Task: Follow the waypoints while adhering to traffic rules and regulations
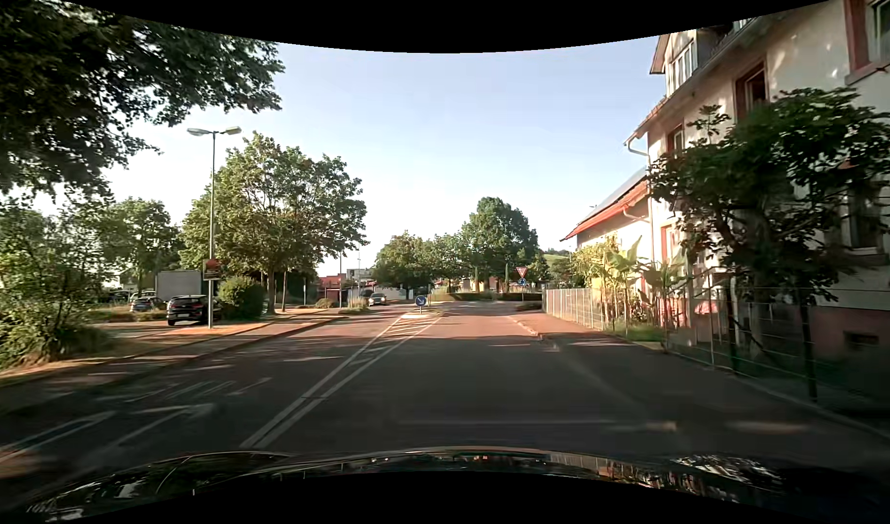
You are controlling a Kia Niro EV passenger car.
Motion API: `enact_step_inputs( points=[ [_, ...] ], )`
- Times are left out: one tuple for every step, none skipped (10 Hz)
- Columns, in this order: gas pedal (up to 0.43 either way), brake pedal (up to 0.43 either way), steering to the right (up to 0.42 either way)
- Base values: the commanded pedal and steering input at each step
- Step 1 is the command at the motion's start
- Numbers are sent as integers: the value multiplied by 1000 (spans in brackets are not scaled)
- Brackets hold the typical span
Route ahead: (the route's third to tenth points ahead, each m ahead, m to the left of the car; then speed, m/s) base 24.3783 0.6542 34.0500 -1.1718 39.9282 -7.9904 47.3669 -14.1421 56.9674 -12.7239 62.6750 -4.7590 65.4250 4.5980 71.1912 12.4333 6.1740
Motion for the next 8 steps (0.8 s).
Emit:
enact_step_inputs(
  points=[
    [87, 0, 1],
    [87, 0, 10],
    [87, 0, 10],
    [87, 0, 10],
    [79, 0, 10],
    [79, 0, 10],
    [67, 0, 10],
    [8, 0, 10]
  ],
)
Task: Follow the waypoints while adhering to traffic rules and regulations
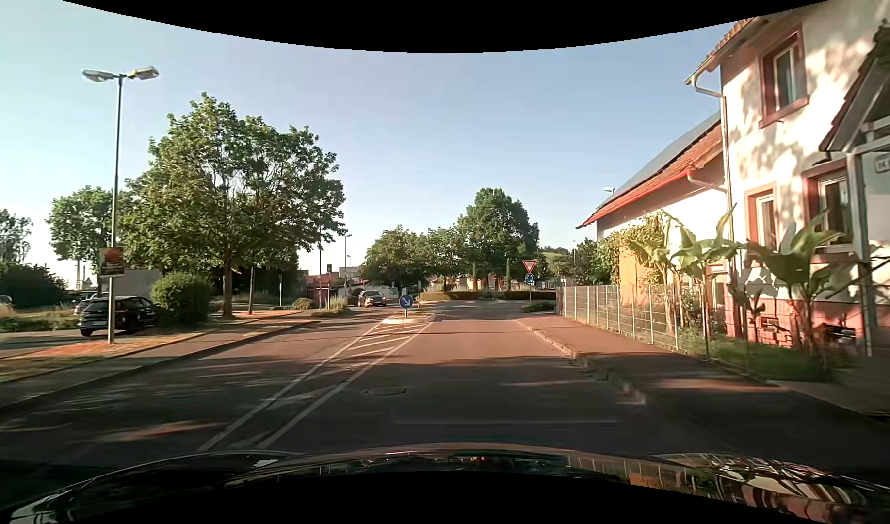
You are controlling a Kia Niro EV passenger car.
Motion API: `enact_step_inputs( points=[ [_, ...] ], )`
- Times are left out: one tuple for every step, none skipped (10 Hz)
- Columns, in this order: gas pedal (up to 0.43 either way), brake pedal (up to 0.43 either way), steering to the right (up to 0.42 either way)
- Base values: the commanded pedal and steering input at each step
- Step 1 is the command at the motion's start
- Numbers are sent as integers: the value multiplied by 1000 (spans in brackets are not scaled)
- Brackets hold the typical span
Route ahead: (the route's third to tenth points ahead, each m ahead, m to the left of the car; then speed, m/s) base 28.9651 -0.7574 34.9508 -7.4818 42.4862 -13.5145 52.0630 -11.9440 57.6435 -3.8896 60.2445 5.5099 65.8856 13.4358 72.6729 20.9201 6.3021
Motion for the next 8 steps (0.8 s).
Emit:
enact_step_inputs(
  points=[
    [0, 0, 10],
    [0, 0, 10],
    [0, 0, 10],
    [0, 0, 10],
    [0, 0, 9],
    [0, 0, 8],
    [0, 0, 7],
    [0, 0, 6]
  ],
)
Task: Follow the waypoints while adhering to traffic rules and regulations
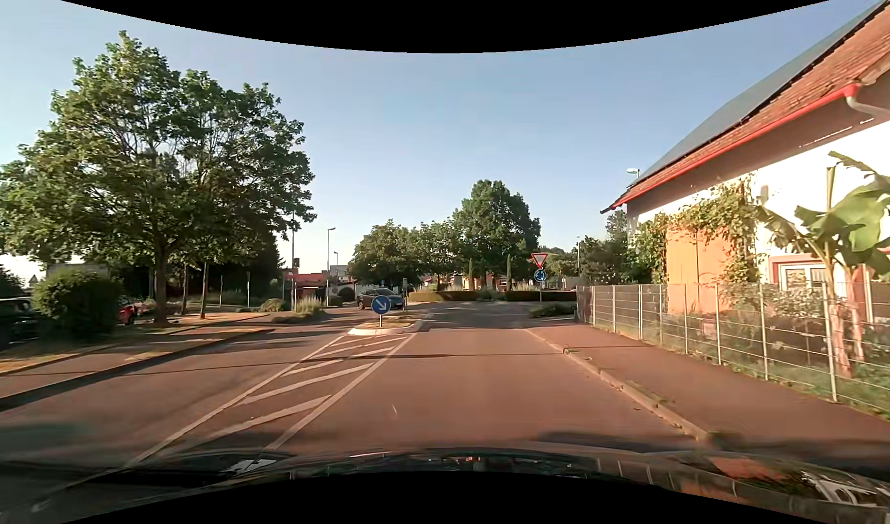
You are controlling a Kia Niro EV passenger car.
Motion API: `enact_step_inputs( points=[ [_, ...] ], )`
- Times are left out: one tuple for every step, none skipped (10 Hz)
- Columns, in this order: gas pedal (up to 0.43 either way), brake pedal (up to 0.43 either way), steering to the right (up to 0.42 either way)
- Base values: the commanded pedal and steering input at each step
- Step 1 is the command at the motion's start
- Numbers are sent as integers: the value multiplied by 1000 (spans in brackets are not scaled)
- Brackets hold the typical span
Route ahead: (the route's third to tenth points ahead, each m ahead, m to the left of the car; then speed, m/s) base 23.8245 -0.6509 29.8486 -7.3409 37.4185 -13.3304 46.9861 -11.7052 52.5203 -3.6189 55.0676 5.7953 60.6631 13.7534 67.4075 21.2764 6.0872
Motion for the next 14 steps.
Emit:
enact_step_inputs(
  points=[
    [0, 0, 7],
    [0, 0, 6],
    [0, 0, 6],
    [0, 0, 6],
    [0, 0, 5],
    [0, 0, 4],
    [0, 0, 4],
    [0, 0, 4],
    [0, 0, 4],
    [0, 0, 4],
    [0, 0, 4],
    [0, 0, 4],
    [0, 0, 4],
    [0, 0, 4]
  ],
)
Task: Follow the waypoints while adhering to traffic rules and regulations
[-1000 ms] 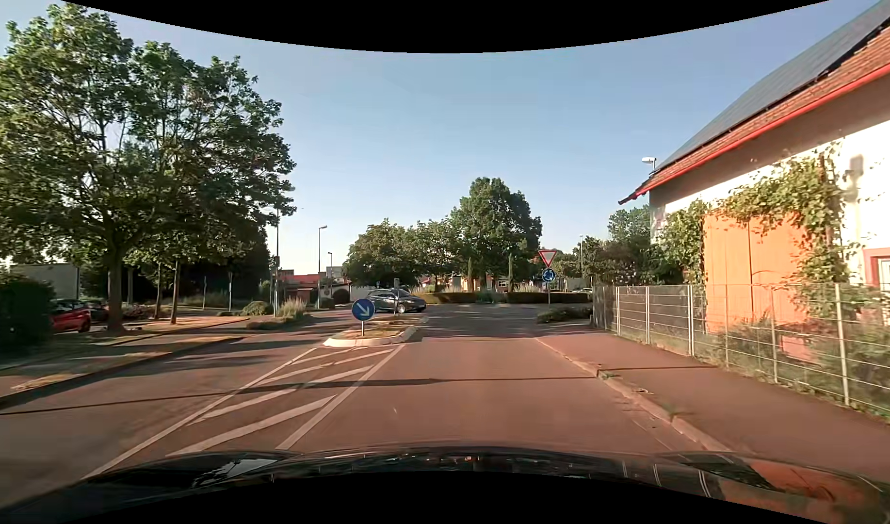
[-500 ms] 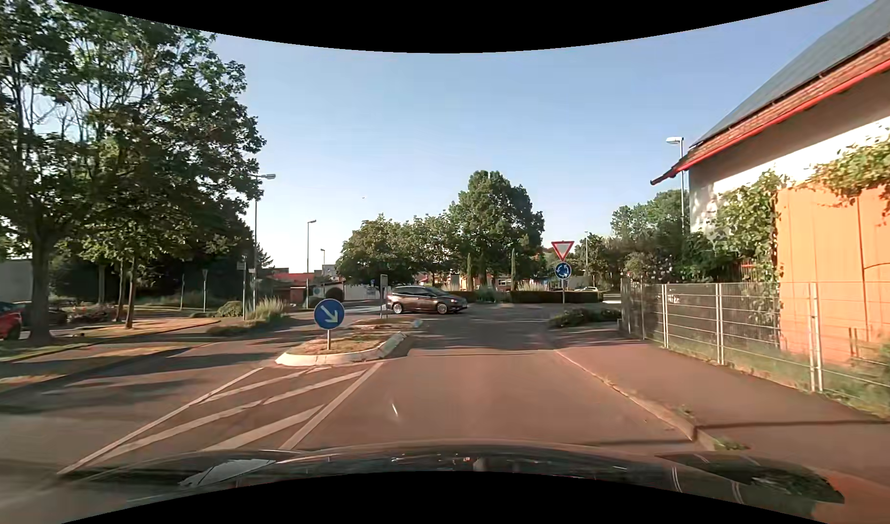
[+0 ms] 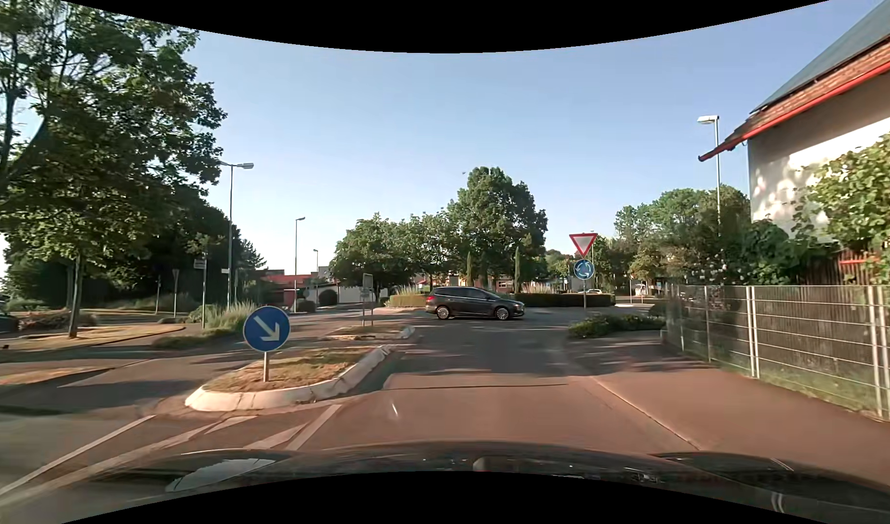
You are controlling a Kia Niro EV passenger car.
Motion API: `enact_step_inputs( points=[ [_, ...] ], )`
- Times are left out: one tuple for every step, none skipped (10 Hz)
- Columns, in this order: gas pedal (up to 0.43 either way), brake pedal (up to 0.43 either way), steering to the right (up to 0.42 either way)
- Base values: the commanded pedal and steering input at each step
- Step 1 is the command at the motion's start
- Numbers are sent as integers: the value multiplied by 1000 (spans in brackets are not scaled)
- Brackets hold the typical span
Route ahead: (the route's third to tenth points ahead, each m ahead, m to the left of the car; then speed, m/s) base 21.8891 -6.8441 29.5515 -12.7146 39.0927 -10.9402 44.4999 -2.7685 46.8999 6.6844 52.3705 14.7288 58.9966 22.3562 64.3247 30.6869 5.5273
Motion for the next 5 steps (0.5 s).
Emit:
enact_step_inputs(
  points=[
    [0, 0, 4],
    [0, 0, 4],
    [0, 0, 4],
    [0, 0, 4],
    [0, 0, 4]
  ],
)
